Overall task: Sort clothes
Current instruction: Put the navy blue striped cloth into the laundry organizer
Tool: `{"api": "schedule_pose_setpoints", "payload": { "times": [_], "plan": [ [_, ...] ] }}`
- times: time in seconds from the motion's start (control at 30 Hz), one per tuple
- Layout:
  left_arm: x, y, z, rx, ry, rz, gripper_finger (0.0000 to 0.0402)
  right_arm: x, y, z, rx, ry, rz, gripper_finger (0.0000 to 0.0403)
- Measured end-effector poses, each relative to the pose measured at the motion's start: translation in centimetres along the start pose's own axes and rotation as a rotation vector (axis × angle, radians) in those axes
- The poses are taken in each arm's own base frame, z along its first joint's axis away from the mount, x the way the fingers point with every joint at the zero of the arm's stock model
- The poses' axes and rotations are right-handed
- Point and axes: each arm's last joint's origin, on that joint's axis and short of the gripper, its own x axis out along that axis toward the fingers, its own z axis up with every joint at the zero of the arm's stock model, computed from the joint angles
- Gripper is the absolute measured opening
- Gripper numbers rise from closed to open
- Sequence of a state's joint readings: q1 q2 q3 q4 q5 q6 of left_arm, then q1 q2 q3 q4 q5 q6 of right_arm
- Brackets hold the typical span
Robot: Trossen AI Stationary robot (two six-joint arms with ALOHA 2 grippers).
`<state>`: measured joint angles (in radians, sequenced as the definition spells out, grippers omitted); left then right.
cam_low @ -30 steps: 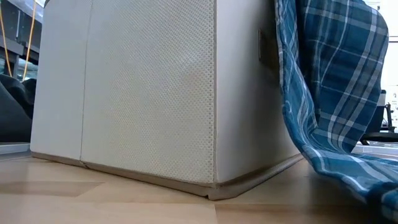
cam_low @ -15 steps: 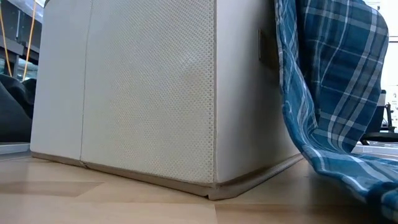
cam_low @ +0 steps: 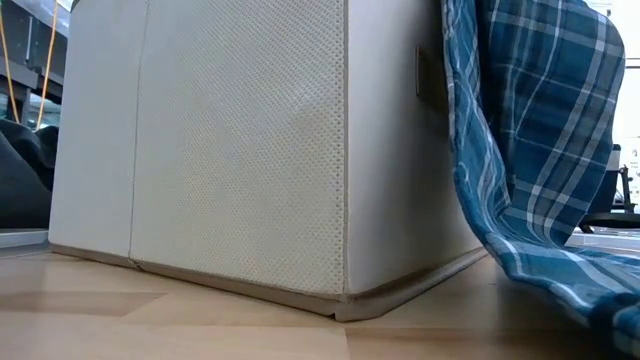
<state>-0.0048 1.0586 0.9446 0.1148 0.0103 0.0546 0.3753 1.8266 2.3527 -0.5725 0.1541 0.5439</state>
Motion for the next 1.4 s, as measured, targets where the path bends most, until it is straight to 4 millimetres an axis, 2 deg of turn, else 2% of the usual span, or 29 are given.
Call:
{"api": "schedule_pose_setpoints", "payload": {
  "times": [0.1, 0.27, 0.47, 0.53, 0.67, 0.77, 0.83, 0.97, 1.03, 1.13, 1.27, 1.4],
  "plan": [
    [-0.6, 0.0, -0.4, -0.019, 0.026, 0.002, 0.0000, -1.1, 0.6, 0.0, -0.001, -0.003, -0.022, 0.0298],
    [-0.8, -0.3, -1.3, -0.038, 0.097, -0.014, 0.0000, -1.7, 0.8, -0.3, 0.006, -0.006, -0.084, 0.0298],
    [0.8, -0.8, -0.5, -0.094, -0.053, -0.089, 0.0000, -1.9, 0.6, 0.7, -0.026, -0.049, -0.061, 0.0298],
    [1.6, -0.9, -0.8, -0.096, -0.004, -0.093, 0.0000, -1.7, 0.2, 0.7, -0.021, -0.036, -0.061, 0.0298],
    [2.3, -1.1, -2.9, -0.096, 0.212, -0.096, 0.0000, -1.4, -0.2, 0.2, -0.007, -0.003, -0.084, 0.0298],
    [1.0, -1.1, -4.6, -0.113, 0.425, -0.084, 0.0000, -1.4, -0.2, -0.1, 0.006, 0.026, -0.090, 0.0298],
    [-0.5, -1.1, -6.1, -0.134, 0.538, -0.061, 0.0000, -2.1, 0.2, 0.3, 0.015, 0.016, -0.081, 0.0298],
    [-3.4, -1.2, -7.4, -0.213, 0.519, 0.009, 0.0000, -3.4, 0.9, 0.9, -0.040, -0.046, -0.122, 0.0298],
    [-4.3, -1.0, -7.1, -0.253, 0.436, 0.039, 0.0000, -3.9, 1.1, 1.1, -0.055, -0.084, -0.162, 0.0298],
    [-4.8, -1.2, -5.9, -0.252, 0.331, 0.017, 0.0000, -4.2, 0.6, 1.7, -0.024, -0.096, -0.167, 0.0298],
    [-5.1, -1.3, -2.6, -0.195, 0.191, -0.045, 0.0001, -3.8, 0.0, 1.9, 0.016, -0.056, -0.109, 0.0298],
    [-5.5, -1.4, -0.1, -0.145, 0.192, -0.105, 0.0027, -3.7, -0.2, 1.8, 0.017, -0.039, -0.108, 0.0298]
  ]
}}
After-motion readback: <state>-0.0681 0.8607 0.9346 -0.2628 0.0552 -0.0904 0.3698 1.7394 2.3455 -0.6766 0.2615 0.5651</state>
